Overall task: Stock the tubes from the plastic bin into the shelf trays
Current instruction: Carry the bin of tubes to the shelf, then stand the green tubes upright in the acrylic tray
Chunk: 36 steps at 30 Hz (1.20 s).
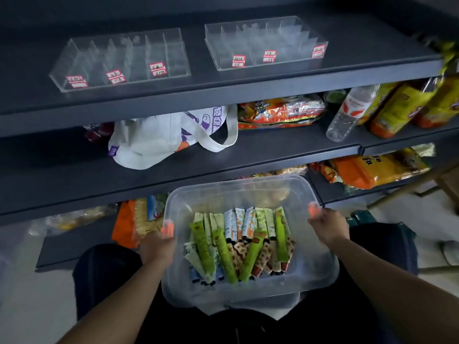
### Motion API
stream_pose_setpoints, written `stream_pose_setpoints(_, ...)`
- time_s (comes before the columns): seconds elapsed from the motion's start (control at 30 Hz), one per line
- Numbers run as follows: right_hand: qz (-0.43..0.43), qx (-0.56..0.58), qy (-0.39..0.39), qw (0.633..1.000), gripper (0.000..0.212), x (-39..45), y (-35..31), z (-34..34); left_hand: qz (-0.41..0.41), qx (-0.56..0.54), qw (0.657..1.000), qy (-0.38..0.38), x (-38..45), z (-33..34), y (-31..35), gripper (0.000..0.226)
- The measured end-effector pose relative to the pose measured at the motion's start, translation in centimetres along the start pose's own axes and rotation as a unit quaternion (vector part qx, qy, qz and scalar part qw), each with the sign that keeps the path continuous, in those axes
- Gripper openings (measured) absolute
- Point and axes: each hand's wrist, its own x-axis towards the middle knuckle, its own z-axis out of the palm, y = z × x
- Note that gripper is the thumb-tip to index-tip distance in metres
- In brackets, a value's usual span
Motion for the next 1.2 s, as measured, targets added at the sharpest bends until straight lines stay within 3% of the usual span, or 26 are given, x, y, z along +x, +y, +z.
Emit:
stream_pose_setpoints(0.1, 0.008, -0.002, 0.001, 1.0, 0.038, 0.4, 0.0, 0.0, -0.018, -0.007, 1.0, -0.01, -0.1, 0.9, -0.3, 0.032)
stream_pose_setpoints(0.23, 0.032, -0.006, -0.003, 0.999, 0.033, 0.4, 1.6, 1.1, -0.01, 0.004, 1.0, -0.003, -0.3, 2.4, -1.1, 0.058)
stream_pose_setpoints(0.4, 0.011, 0.005, 0.011, 1.0, 0.03, 0.5, 2.3, 1.8, 0.005, 0.014, 1.0, 0.003, -0.4, 2.8, -1.7, 0.028)
stream_pose_setpoints(0.87, -0.016, 0.022, 0.049, 0.998, 0.017, 0.3, 3.1, 2.7, 0.039, 0.016, 0.997, 0.07, -1.2, 3.9, -2.6, 0.015)
stream_pose_setpoints(0.97, -0.095, 0.024, 0.1, 0.99, 0.035, 0.4, 2.5, 2.7, 0.133, 0.046, 0.983, 0.116, -1.6, 4.1, -2.6, 0.019)
stream_pose_setpoints(1.03, -0.145, 0.016, 0.104, 0.984, 0.049, 0.3, 1.6, 2.8, 0.225, 0.079, 0.962, 0.135, -1.6, 4.3, -2.3, 0.041)
stream_pose_setpoints(1.1, -0.205, -0.007, 0.093, 0.974, 0.05, 0.2, 0.8, 3.3, 0.277, 0.091, 0.948, 0.13, -1.5, 4.7, -1.6, 0.054)
stream_pose_setpoints(1.2, -0.262, -0.021, 0.06, 0.963, 0.047, 0.1, 0.0, 5.0, 0.344, 0.135, 0.922, 0.112, -1.0, 5.9, -0.3, 0.053)
